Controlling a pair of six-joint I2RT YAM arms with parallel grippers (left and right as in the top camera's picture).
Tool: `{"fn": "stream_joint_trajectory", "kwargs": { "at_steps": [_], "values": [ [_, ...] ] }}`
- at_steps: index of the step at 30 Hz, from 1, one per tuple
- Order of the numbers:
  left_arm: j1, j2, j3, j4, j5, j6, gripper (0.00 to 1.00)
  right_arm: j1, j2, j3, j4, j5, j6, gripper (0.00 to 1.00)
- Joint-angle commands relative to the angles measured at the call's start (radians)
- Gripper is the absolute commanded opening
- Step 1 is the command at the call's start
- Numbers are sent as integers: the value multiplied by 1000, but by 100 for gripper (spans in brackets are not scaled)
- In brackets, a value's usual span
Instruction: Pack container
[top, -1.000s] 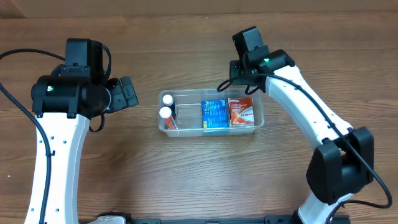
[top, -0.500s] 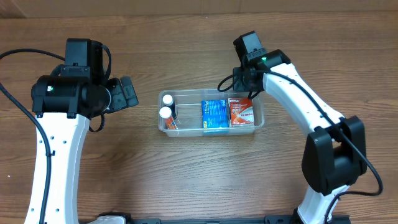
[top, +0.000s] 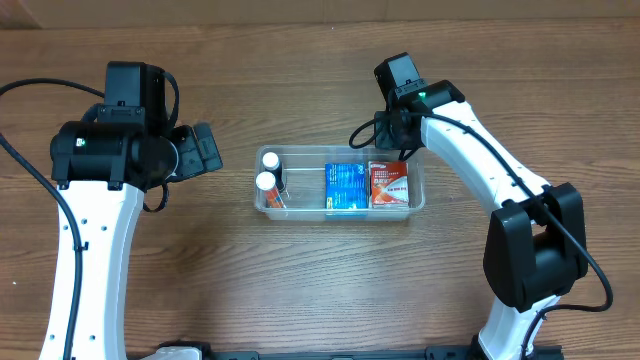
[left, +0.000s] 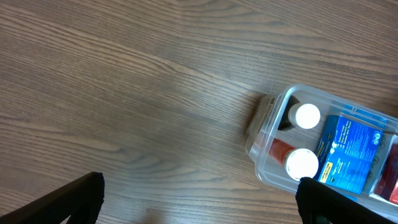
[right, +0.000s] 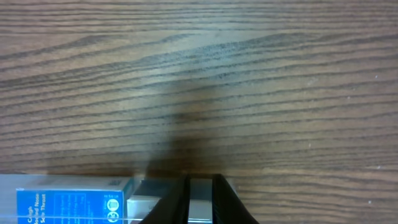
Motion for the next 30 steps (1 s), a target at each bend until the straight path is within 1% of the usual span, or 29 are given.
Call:
{"fn": "stream_joint_trajectory", "kwargs": {
  "at_steps": [1,3,6,7,8,9,10,11,12,14,15,19,23,25,28,30],
  "values": [
    [4,6,11,6,1,23,100,-37,-57,63,5,3,8,18],
    [4,6,11,14,1,23,100,-65,-98,81,4,3,35,20],
    [4,6,11,41,1,45,100,-146,-190,96,-10,2,93,21],
    [4,6,11,51,1,56,100,-171,-214,96,-17,0,103,31],
    [4,6,11,56,1,64,100,-196,-240,96,-28,-1,113,53],
    [4,6,11,62,0,72,100,-220,-262,96,-40,-1,113,93],
    [4,6,11,66,-17,71,100,-240,-279,96,-47,0,110,100],
    [4,6,11,62,-59,72,100,-272,-299,96,-51,0,85,100],
    [4,6,11,57,-71,72,100,-286,-306,96,-53,0,48,100],
    [4,6,11,54,-71,71,100,-317,-312,96,-66,0,-59,100],
    [4,6,11,57,-71,71,100,-327,-312,96,-76,-1,-69,100],
    [4,6,11,102,-75,91,100,-368,-325,96,-90,-99,-68,100],
    [4,-2,11,83,-75,90,100,-395,-397,94,-121,-103,-45,100],
    [4,-20,10,69,-76,90,100,-398,-460,80,-126,-92,-45,100],
    [1,-92,-20,73,-79,91,100,-396,-573,35,-129,-57,-35,100],
    [-18,-189,-95,113,-79,91,100,-389,-679,-43,-120,-29,-23,100]
  ]
}}
